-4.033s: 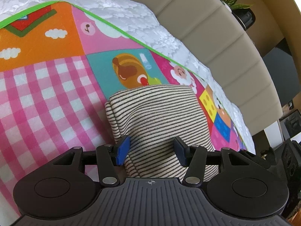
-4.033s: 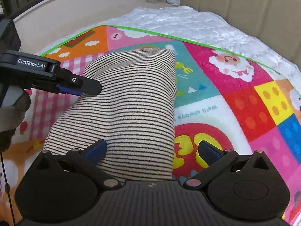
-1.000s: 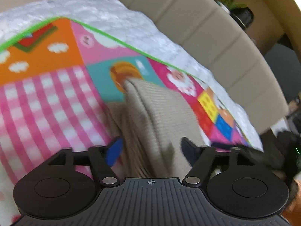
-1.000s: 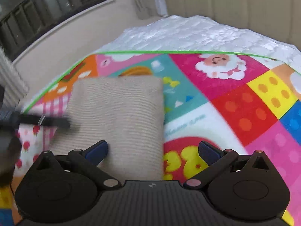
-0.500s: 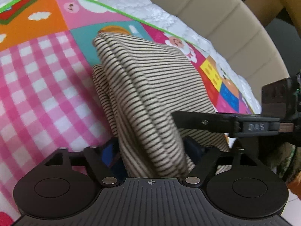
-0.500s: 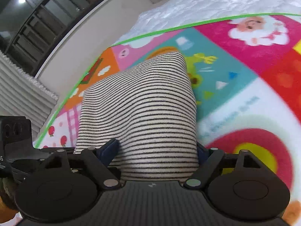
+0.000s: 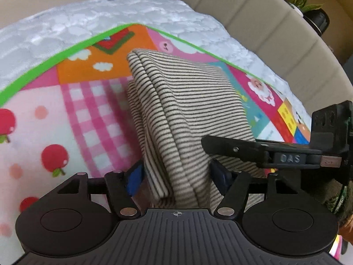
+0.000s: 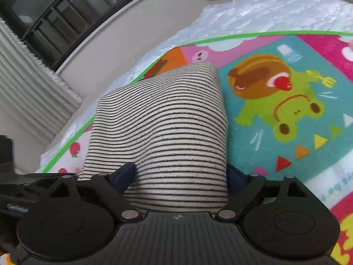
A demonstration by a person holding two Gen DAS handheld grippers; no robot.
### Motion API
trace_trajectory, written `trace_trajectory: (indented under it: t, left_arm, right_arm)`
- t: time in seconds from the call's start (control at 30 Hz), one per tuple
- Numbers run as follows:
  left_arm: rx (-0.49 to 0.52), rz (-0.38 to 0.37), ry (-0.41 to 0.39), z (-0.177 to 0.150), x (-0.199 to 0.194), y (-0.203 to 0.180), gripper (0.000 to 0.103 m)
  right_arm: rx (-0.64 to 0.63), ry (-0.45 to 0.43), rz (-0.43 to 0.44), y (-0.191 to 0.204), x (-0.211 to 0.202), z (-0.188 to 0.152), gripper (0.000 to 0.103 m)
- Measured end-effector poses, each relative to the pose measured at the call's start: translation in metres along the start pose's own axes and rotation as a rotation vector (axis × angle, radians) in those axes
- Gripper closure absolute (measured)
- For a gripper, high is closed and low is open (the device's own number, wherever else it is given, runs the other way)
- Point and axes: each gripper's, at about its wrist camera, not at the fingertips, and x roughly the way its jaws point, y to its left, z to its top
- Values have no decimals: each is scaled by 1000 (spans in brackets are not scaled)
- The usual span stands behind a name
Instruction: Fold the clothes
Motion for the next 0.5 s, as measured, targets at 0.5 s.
trace_trajectory:
  t: [0.5]
  left_arm:
    - [72,77,-121,-12,-32,-47,55]
  right_arm:
    - [-321,-37,-235,24,-55,-33,26]
